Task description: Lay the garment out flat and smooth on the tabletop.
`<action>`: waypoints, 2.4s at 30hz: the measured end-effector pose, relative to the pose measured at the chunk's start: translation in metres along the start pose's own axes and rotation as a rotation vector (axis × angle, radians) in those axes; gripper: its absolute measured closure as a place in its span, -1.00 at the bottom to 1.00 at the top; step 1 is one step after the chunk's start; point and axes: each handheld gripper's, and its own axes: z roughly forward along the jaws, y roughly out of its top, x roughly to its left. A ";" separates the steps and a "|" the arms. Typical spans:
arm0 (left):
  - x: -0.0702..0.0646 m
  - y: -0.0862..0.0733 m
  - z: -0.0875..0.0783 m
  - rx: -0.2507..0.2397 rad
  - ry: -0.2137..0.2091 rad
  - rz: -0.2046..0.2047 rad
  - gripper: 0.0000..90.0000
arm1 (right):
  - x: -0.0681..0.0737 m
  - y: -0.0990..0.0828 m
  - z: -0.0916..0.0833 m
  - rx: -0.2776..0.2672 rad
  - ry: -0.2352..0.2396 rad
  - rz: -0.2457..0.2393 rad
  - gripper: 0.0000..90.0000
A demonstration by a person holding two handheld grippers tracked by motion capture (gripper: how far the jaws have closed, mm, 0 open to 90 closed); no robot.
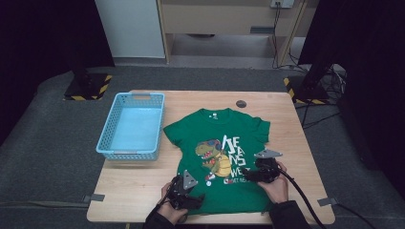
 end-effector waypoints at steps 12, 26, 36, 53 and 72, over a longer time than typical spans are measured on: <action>0.006 -0.007 -0.006 -0.003 -0.038 0.041 -0.58 | -0.007 -0.008 0.006 -0.017 0.008 -0.002 -0.75; 0.012 -0.008 -0.012 0.026 -0.063 0.018 -0.52 | -0.009 -0.009 0.005 -0.020 -0.003 0.006 -0.76; 0.047 0.023 -0.001 -0.006 -0.013 -0.071 -0.54 | -0.006 -0.009 0.005 -0.024 -0.023 -0.006 -0.78; 0.069 0.066 0.035 -0.078 0.080 -0.114 -0.56 | -0.028 0.011 -0.005 -0.084 -0.012 0.086 -0.78; 0.079 0.058 0.058 -0.028 0.106 -0.109 -0.63 | -0.018 0.015 0.028 -0.010 -0.032 0.027 -0.81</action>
